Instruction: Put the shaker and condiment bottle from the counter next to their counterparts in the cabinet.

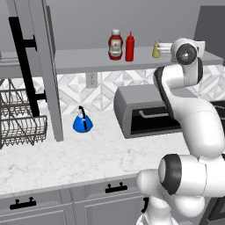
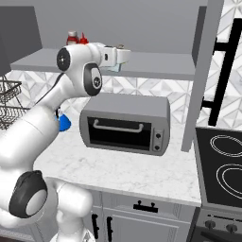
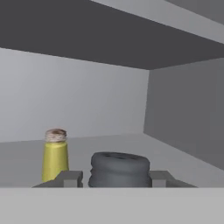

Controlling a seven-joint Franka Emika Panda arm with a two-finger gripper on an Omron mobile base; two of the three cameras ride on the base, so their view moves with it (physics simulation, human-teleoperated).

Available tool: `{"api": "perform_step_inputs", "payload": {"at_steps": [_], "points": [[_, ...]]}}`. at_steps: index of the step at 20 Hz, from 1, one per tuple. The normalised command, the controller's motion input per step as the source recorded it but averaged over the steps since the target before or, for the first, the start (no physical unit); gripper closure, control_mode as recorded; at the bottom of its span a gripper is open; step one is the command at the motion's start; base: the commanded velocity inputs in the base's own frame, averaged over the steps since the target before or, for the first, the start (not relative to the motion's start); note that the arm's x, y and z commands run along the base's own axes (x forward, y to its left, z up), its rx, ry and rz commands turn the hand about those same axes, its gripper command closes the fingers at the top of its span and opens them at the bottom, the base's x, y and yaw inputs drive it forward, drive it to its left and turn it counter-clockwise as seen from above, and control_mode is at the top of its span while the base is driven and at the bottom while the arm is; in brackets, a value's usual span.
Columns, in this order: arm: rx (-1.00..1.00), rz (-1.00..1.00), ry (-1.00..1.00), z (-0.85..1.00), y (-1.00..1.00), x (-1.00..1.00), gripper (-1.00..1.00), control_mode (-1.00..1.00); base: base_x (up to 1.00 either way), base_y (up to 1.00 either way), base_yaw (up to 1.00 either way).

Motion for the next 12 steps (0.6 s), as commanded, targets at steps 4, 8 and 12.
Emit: {"api": "perform_step_inputs", "payload": {"at_steps": [4, 8, 12], "points": [[0.01, 0.00, -0.06, -0.09, 0.00, 0.04, 1.00, -1.00, 0.00, 0.00, 0.00], [0.01, 0.00, -0.13, -0.08, -0.02, 0.19, 1.00, -1.00, 0.00, 0.00, 0.00], [0.00, 0.00, -0.12, -0.05, 0.00, 0.22, 1.00, -1.00, 0.00, 0.00, 0.00]]}}
